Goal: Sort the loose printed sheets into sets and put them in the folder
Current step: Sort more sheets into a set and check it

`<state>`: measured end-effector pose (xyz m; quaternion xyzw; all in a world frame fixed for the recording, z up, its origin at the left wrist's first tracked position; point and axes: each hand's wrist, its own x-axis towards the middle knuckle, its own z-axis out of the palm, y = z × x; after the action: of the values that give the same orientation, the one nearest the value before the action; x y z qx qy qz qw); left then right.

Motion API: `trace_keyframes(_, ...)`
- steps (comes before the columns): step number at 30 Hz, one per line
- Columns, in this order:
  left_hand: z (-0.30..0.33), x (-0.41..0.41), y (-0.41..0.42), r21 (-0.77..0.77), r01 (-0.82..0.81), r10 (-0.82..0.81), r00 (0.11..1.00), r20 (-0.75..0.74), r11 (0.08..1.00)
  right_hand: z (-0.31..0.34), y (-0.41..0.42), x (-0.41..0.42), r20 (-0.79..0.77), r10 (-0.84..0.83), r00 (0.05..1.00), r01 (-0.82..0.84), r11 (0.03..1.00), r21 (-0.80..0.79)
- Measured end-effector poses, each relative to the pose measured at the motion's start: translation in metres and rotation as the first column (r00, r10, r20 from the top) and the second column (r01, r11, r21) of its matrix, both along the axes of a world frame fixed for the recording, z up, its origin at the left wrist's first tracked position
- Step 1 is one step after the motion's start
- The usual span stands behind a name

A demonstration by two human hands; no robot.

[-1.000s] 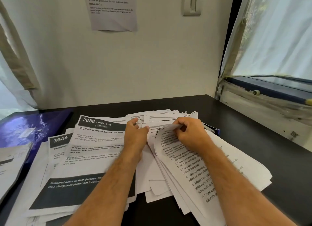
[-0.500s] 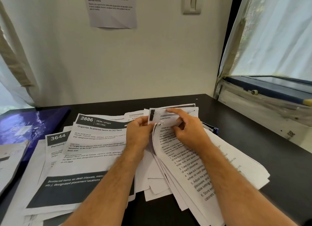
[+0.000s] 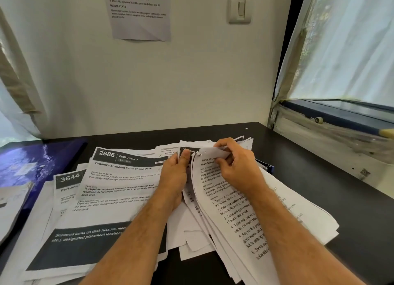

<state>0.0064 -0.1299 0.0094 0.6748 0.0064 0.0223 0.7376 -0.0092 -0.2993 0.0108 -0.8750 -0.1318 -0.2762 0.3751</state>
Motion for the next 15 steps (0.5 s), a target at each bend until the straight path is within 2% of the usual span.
trace_keyframes(2, -0.002, 0.002, -0.001, -0.017, -0.043, 0.043, 0.999, -0.010, 0.999, 0.000, 0.000, 0.000, 0.049, -0.022, 0.999, 0.022, 1.000, -0.013)
trace_keyframes(8, -0.006, 0.008, 0.000, -0.050, -0.165, 0.165, 0.986, 0.000, 0.985, 0.000, -0.002, 0.001, 0.323, -0.087, 0.942, 0.093, 0.996, -0.001)
trace_keyframes(15, -0.003, 0.013, 0.014, -0.216, -0.276, 0.258, 0.960, -0.108, 0.937, -0.002, -0.013, 0.001, 0.293, -0.106, 0.950, 0.116, 0.993, -0.016)
